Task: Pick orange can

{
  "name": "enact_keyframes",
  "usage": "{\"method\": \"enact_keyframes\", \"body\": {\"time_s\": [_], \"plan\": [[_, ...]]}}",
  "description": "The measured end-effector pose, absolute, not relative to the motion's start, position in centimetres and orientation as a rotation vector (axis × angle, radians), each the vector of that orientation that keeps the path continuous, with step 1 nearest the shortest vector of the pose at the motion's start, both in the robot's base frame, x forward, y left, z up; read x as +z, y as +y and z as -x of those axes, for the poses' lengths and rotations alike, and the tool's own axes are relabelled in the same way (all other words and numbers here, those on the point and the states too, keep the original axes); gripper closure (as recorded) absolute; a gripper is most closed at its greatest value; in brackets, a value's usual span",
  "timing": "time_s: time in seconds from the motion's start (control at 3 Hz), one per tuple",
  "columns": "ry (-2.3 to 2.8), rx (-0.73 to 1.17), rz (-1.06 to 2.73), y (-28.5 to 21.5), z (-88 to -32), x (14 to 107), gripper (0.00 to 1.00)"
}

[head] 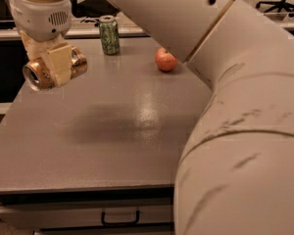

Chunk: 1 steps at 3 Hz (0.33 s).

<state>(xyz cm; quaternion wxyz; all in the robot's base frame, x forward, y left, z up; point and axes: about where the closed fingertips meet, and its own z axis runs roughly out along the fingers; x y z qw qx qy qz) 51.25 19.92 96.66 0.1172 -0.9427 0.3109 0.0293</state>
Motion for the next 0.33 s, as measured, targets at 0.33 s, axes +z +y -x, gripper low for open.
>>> {"method": "enact_keyframes", "body": {"time_s": [0.33], "plan": [[0.896, 0.088, 2.724, 20.68, -51.47, 97.07, 1.00]]}}
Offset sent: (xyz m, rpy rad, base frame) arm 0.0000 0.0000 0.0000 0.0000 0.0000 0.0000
